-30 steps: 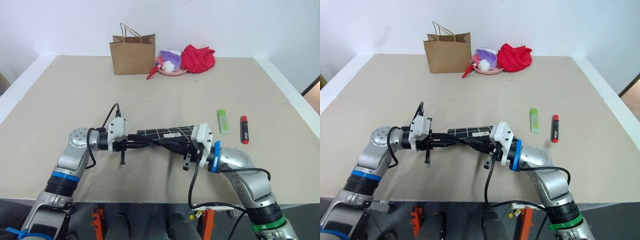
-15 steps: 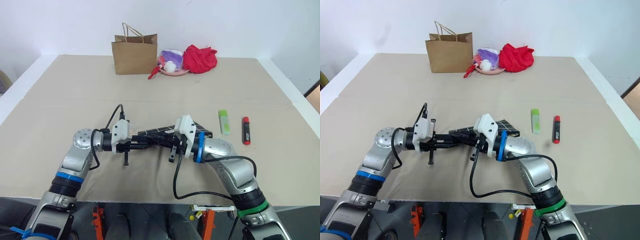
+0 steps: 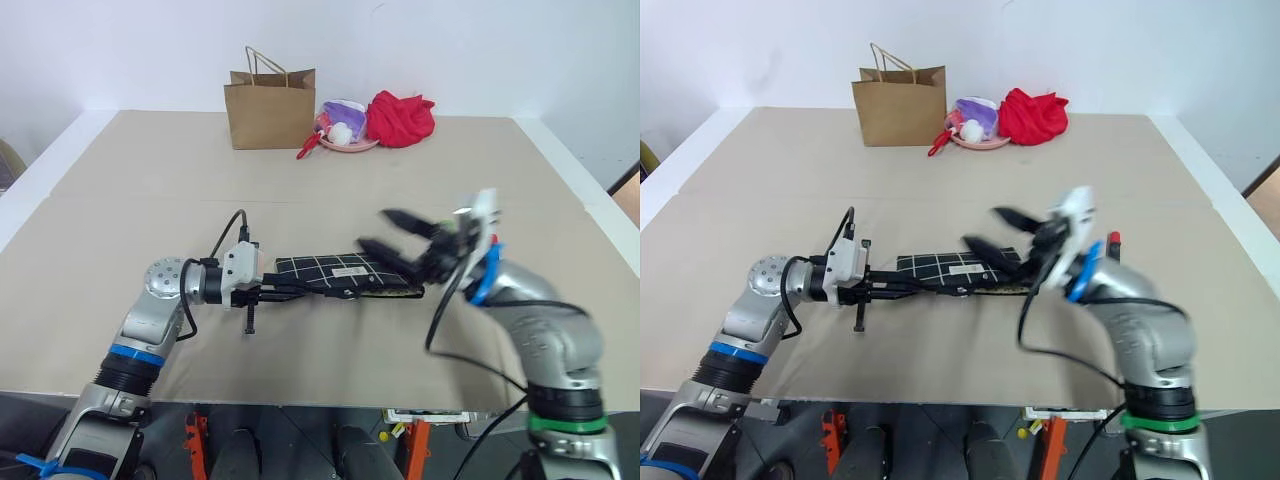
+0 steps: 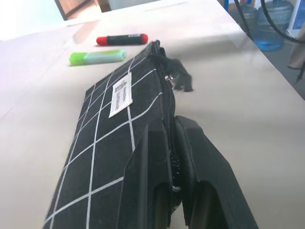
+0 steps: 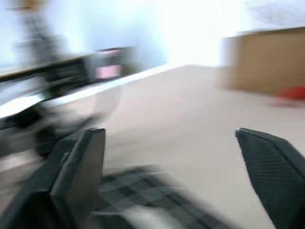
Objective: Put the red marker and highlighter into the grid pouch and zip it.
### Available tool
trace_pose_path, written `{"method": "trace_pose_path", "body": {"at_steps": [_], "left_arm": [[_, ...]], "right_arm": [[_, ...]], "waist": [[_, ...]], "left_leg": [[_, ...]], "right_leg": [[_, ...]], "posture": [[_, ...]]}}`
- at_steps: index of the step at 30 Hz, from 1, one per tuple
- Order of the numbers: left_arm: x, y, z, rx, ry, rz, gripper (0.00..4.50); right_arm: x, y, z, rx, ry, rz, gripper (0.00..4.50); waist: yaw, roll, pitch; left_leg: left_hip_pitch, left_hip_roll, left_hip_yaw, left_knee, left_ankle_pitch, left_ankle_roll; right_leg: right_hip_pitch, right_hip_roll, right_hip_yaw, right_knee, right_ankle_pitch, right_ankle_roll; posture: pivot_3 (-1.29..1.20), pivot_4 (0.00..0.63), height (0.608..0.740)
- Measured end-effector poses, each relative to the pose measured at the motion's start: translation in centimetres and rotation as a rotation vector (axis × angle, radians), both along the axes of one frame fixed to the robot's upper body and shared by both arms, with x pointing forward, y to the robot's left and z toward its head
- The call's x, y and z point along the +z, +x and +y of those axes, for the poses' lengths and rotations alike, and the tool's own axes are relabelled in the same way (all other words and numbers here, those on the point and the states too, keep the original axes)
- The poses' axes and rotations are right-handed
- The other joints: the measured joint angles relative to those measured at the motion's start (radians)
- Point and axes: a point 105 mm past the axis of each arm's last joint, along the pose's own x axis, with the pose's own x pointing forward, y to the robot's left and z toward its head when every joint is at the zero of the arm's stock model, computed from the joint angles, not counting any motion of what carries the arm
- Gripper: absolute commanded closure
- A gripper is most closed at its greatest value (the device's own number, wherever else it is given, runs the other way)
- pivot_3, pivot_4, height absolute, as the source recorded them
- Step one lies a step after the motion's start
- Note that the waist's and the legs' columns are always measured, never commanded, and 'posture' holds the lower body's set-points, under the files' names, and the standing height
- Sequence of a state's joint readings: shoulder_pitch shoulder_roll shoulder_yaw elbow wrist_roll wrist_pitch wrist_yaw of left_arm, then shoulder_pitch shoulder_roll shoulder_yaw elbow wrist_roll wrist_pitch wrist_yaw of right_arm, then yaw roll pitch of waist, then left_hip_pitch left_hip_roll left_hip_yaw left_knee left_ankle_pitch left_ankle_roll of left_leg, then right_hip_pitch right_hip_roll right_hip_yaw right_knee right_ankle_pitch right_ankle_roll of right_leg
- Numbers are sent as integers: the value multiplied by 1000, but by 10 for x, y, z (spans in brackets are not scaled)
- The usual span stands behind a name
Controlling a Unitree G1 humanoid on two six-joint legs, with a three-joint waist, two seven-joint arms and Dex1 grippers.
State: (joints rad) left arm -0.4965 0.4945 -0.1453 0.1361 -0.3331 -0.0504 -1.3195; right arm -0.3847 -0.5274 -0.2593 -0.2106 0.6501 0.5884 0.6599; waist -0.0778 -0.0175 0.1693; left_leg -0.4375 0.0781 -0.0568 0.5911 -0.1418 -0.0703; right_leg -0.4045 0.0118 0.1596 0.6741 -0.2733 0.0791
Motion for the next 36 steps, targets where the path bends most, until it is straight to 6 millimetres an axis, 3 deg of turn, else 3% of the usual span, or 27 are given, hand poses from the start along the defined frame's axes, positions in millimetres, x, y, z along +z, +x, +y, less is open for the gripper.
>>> {"method": "trace_pose_path", "body": {"at_steps": [4, 5, 8, 12, 20, 22, 24, 28, 36], "left_arm": [[-1, -1, 3, -13, 17, 4, 4500], [0, 0, 4, -13, 22, 4, 4500], [2, 2, 6, -12, 28, 0, 4500], [3, 3, 7, -12, 27, -6, 4500], [3, 4, 6, -8, 22, -9, 4500], [4, 4, 6, -3, 19, -11, 4500], [4, 4, 6, -1, 18, -11, 4500], [4, 4, 5, 0, 16, -11, 4500], [4, 5, 5, 2, 14, -11, 4500]], "right_arm": [[-28, 26, -59, -335, -11, 85, 30], [-43, 29, -71, -413, -41, 119, 30], [-72, 33, -69, -459, -69, 177, 30], [-85, 37, -62, -475, -92, 195, 30], [-103, 41, -73, -570, -120, 240, 30], [-103, 42, -74, -580, -120, 240, 517], [-104, 42, -76, -594, -122, 242, 1311], [-106, 42, -76, -612, -128, 253, 3260], [-107, 40, -72, -609, -181, 240, 3397]], "waist": [[-2, 0, 0], [-3, 0, 0], [-9, 1, 1], [-8, 2, 1], [-7, 2, 1], [-7, 2, 1], [-7, 2, 1], [-9, 2, 1], [-9, 1, 1]], "left_leg": [[0, 0, 0, 0, 0, 0], [0, 0, 0, -1, 0, 0], [0, 0, 0, -2, 0, 0], [0, -1, 0, -2, 0, 0], [0, -1, 0, -2, 0, 0], [0, -1, 0, -2, 0, 0], [0, -1, 0, -2, 0, 0], [1, -1, 0, -2, 0, 0], [1, -1, 0, -2, 0, 0]], "right_leg": [[-1, 0, 0, 0, 0, 0], [-1, 0, 0, 1, -1, 0], [-2, 0, 0, 3, -2, -1], [-2, 0, 0, 3, -2, -1], [-1, 0, 0, 3, -2, -1], [-1, 0, 0, 3, -2, -1], [-1, 0, 0, 3, -2, -1], [-1, 0, 0, 4, -2, -1], [-1, 0, 0, 4, -3, -1]], "posture": [[0, 150, 740], [0, 150, 740], [0, 150, 740], [0, 150, 740], [0, 150, 740], [0, 150, 740], [0, 150, 740], [0, 150, 740], [0, 150, 740]]}}
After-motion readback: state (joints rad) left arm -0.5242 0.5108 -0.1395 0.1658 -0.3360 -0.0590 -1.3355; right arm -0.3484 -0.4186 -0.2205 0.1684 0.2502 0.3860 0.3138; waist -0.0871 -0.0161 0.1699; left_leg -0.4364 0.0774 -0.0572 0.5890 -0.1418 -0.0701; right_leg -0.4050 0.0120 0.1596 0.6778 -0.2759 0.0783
